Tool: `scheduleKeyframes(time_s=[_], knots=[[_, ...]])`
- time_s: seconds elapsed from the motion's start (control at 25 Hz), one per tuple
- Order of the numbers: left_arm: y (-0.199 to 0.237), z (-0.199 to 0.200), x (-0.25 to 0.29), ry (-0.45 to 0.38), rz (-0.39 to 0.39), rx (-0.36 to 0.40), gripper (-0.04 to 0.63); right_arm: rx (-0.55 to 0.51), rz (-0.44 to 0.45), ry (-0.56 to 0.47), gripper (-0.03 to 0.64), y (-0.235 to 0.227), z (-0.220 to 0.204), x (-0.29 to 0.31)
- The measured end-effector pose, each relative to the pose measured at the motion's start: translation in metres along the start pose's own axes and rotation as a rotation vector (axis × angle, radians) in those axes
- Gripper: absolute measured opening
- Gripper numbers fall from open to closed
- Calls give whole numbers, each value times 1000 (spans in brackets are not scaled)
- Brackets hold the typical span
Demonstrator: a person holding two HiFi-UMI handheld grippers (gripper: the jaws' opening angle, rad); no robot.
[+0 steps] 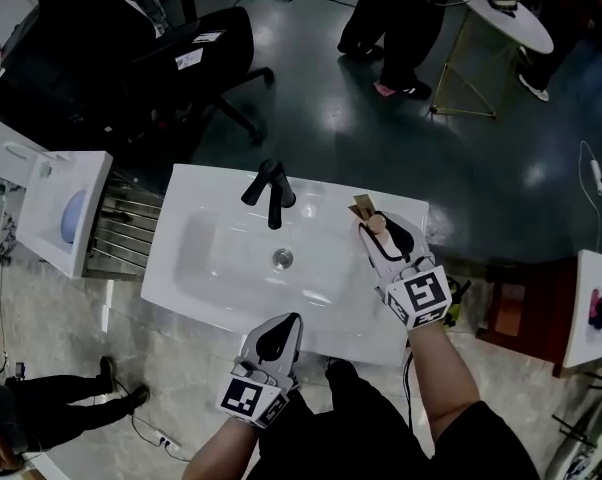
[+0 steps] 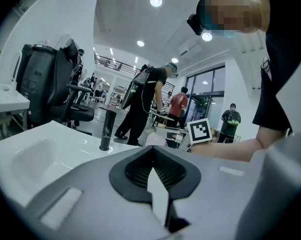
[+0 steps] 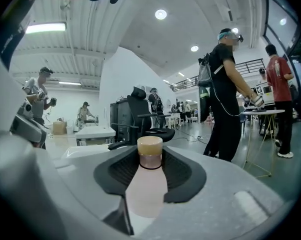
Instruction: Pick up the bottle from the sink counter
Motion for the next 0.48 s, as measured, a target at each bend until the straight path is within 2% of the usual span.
scheduleKeyframes(time_s=[0.48], knots=[[-14,6,-28,-28,6,28,3,-8,2,6,138,28,14,-45]])
Point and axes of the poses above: the fingertips, and each gripper's own axes: x forward along the fingers, y to its left, z out of its top, the point moved 8 cm from there along -x, backward along the fingers, and after that the axes turned 8 degrees about -z, right-handed, at the moved point
